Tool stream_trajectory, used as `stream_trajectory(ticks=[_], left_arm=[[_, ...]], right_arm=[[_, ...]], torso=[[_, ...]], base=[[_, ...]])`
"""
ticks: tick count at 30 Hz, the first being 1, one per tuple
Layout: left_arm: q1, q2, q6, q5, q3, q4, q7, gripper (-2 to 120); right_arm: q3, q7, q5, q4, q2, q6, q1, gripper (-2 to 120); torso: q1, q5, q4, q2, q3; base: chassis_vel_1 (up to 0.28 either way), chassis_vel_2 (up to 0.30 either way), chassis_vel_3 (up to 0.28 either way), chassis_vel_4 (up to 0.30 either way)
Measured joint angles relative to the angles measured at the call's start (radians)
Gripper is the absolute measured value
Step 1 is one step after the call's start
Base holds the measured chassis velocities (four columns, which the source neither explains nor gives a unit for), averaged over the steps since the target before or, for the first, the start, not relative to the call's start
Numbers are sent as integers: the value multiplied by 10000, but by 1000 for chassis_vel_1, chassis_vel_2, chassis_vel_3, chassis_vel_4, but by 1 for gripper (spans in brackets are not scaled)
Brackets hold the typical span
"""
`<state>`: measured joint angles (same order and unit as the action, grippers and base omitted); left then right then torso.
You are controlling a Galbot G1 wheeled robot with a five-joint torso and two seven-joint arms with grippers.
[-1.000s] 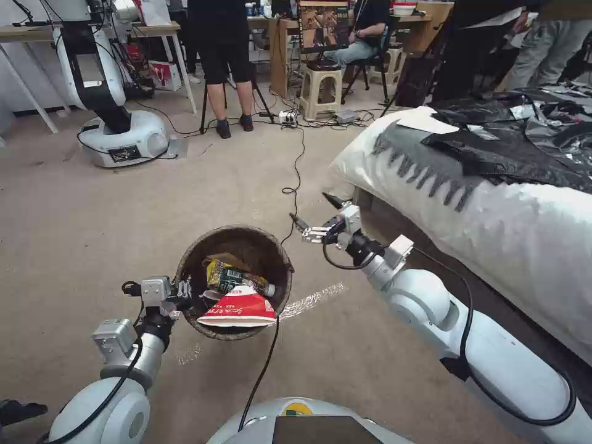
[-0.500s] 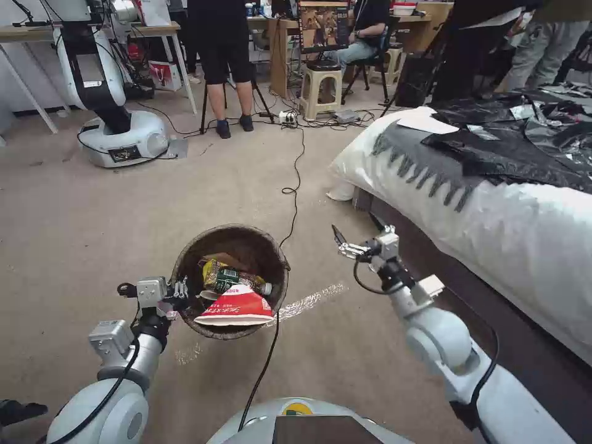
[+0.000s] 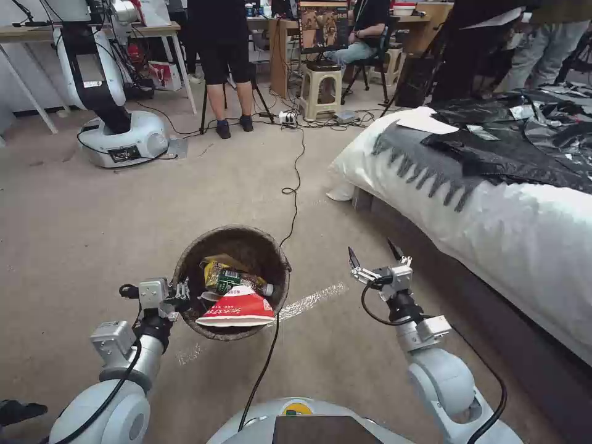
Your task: Pick up the trash bin, then pick up the garbage from the floor and place it into the trash bin.
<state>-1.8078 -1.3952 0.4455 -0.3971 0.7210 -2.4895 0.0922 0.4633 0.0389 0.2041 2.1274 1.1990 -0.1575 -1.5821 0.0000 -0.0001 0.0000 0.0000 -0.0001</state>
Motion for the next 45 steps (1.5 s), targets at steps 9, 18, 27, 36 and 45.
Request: stream_trajectory(ticks=[9, 18, 27, 36, 45], left_arm=[[-34, -23, 19, 2, 9, -43, -3, 0], [-5, -48, 24, -10, 18, -40, -2, 0], [-5, -57, 33, -12, 40, -37, -2, 0], [12, -57, 36, -15, 33, 5, -2, 0], [30, -51, 36, -15, 24, 42, -7, 0]], right_arm=[[-169, 64, -103, -97, 89, -32, 135, 100], [-65, 81, -123, -108, 218, -29, 70, 100], [-21, 140, -117, -180, 225, 6, 134, 100], [48, 180, -102, -241, 226, 30, 163, 100], [79, 197, -83, -277, 219, 52, 172, 100]], torso=[[0, 0, 0, 0, 1], [0, 1, 0, 0, 1], [0, 1, 1, 0, 1], [0, 1, 0, 0, 1], [0, 2, -1, 0, 1]], base=[[0, 0, 0, 0], [0, 0, 0, 0], [5, 4, 7, 6], [40, 38, 40, 34], [27, 27, 29, 26]])
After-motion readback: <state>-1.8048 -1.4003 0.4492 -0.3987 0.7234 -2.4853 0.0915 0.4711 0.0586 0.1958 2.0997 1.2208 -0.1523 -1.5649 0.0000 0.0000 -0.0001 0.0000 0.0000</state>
